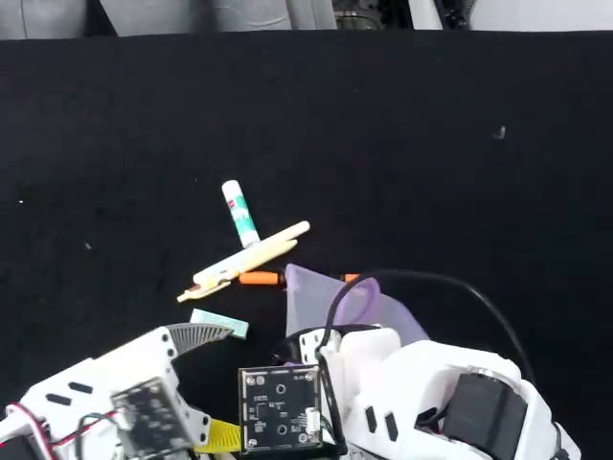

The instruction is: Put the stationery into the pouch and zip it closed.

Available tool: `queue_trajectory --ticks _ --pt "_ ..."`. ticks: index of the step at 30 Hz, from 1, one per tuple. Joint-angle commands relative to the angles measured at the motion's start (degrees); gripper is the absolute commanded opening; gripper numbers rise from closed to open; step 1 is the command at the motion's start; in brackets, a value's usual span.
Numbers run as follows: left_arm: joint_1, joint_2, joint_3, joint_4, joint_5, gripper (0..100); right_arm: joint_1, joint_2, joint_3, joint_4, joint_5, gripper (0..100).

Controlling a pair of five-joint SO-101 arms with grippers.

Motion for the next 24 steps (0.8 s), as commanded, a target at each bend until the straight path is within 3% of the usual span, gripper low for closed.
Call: queue_trajectory --ticks 1,6,17,24 --pt "-0.3 0.3 1.5 -0.7 -4.8 43 0.0 0.7 -1.1 1.8 -0.4 1.1" --pt "-0.6 0.3 2.2 -4.3 -6.2 43 0.0 0.7 -1.2 1.8 -0.4 1.1" --pt "-0.2 0.3 21.0 -26.8 -6.2 43 -0.2 0.7 -3.5 1.9 -0.5 1.1" --pt "0.3 0.3 27.8 -34.5 -6.0 43 -0.3 0.7 -3.7 1.9 -0.5 1.1"
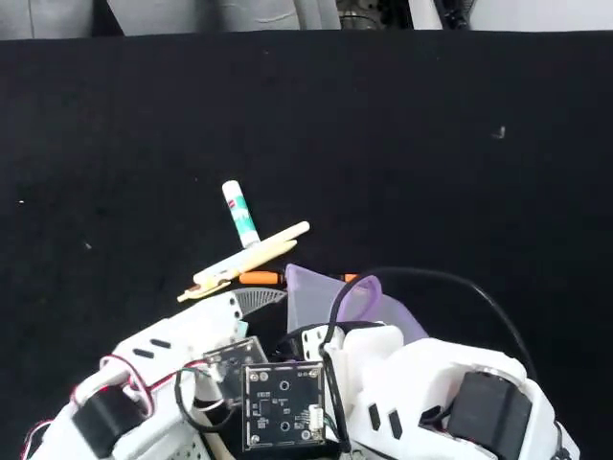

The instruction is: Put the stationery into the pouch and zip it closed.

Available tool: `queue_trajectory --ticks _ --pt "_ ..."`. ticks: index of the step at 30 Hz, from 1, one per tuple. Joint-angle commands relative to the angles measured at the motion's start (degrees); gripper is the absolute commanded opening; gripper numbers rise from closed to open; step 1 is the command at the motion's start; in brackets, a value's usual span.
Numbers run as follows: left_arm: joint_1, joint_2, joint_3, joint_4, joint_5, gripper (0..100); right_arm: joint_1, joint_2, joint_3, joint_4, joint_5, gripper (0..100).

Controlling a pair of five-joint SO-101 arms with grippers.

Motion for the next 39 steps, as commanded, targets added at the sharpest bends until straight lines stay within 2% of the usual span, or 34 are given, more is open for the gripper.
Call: queue_trajectory --ticks 1,7,14,17,22,24,30,34,39 --pt "1.6 0.1 2.2 -5.2 -0.2 43 -0.4 0.6 -2.2 1.8 -0.5 1.1" --pt "10.4 0.2 4.3 -5.9 -0.1 43 -0.4 -3.6 -2.0 1.8 -0.4 1.1" --pt "11.7 0.2 6.4 -6.0 -0.1 42 -0.1 -6.8 -1.7 1.8 -0.4 1.1" --pt "11.8 0.2 6.5 -7.6 -0.4 31 -0.1 -6.8 -1.7 1.8 -0.4 1.1" --pt "11.7 0.2 10.2 -15.9 -0.5 4 0.0 -6.9 -1.7 1.8 -0.4 1.1" --pt "11.2 0.2 11.6 -18.5 -0.5 4 1.0 -6.9 -1.7 1.8 -0.3 1.1" --pt "10.1 0.2 9.5 -18.5 -0.5 3 15.7 -6.9 -3.4 1.1 3.6 1.1" --pt "2.5 0.2 6.0 -18.3 -0.3 3 26.0 -6.9 -6.3 -2.5 4.5 1.1" --pt "-6.7 0.2 2.4 -14.5 -0.2 3 35.2 -6.8 -7.4 -7.4 4.4 1.1"
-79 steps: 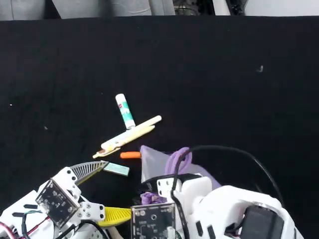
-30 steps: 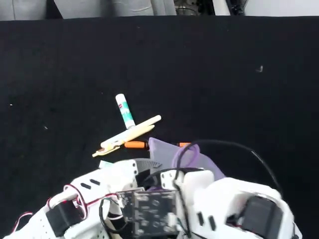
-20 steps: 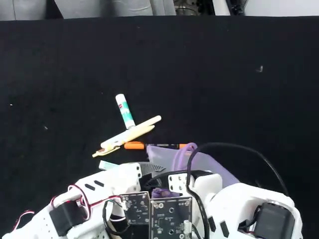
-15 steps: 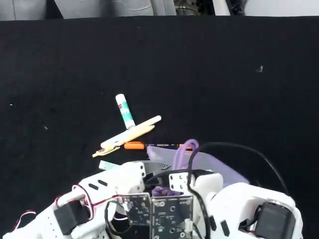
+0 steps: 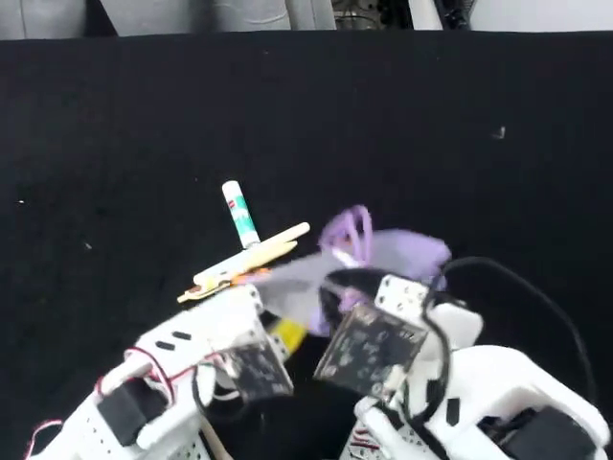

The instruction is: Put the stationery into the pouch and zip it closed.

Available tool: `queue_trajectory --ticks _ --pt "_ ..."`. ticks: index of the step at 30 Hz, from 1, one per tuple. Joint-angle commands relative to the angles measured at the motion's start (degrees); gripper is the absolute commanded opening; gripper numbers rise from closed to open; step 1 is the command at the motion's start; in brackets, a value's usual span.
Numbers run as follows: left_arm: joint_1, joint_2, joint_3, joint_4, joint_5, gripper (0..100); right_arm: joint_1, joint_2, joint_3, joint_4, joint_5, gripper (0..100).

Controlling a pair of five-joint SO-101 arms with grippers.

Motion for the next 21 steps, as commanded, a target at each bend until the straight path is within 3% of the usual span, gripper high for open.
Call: queue_trajectory --ticks 1,11,16,21 --pt "-8.1 -0.6 -6.9 2.5 -0.2 3 8.6 -0.2 -2.2 -3.9 0.6 1.1" --pt "-9.1 -0.7 -22.4 16.3 0.3 3 20.0 -0.2 4.9 -13.4 1.0 1.1" --pt "-9.5 -0.7 -33.1 22.1 8.7 3 26.5 -0.2 13.9 -22.8 1.0 1.1" --pt "-9.5 -0.7 -36.6 25.1 9.9 3 29.0 -0.2 16.9 -24.6 1.1 1.1"
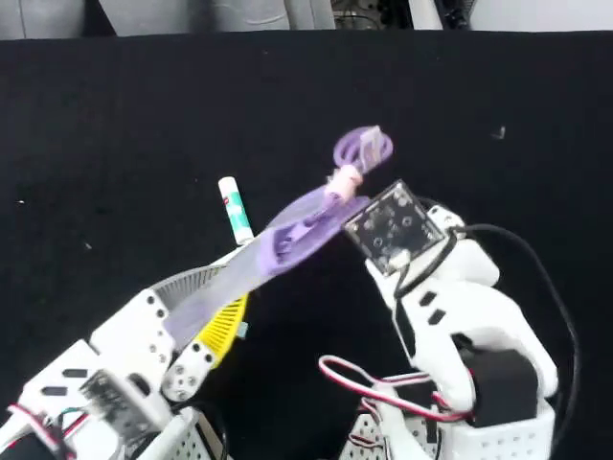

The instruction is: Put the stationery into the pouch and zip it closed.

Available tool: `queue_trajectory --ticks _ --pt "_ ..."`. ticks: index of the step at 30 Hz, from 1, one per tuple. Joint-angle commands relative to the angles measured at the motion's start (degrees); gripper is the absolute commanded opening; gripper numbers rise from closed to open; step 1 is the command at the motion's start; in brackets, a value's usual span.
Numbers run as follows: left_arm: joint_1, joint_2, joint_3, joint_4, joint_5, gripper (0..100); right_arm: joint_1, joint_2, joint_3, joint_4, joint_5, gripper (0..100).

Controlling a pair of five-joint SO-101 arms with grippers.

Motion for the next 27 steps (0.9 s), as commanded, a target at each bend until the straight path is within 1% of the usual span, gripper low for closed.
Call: queue_trajectory --ticks 1,8,12,14,18,20,22,24,25,27 --pt "-0.7 0.2 -5.0 1.6 1.1 3 2.6 -0.8 0.9 -2.5 0.6 1.1" --pt "-0.7 0.2 -4.1 2.2 1.1 3 4.8 -1.6 0.6 -1.7 0.3 1.1" --pt "-0.7 0.2 -1.4 1.8 1.1 3 4.5 -2.6 -5.0 3.3 0.2 1.2" --pt "-0.7 0.2 -0.1 0.2 1.1 3 4.4 -3.0 -9.2 5.5 0.2 1.2" --pt "-0.3 0.4 1.8 -5.5 1.0 3 4.4 -3.1 -15.8 8.3 0.2 1.8" --pt "-0.2 0.7 1.9 -6.8 -0.5 3 4.4 -3.1 -17.2 9.7 0.5 6.2" --pt "0.4 0.8 2.1 -6.8 -4.5 3 4.4 -3.1 -17.6 11.4 0.7 13.8" --pt "3.1 0.8 2.3 -6.6 -7.8 3 4.2 -3.2 -17.6 13.0 2.3 19.4" --pt "4.5 0.7 2.6 -6.6 -9.3 3 3.5 -3.4 -17.5 13.8 3.7 20.6" --pt "7.7 0.7 2.6 -6.6 -11.4 3 -0.7 -5.1 -17.5 15.2 6.2 20.0"
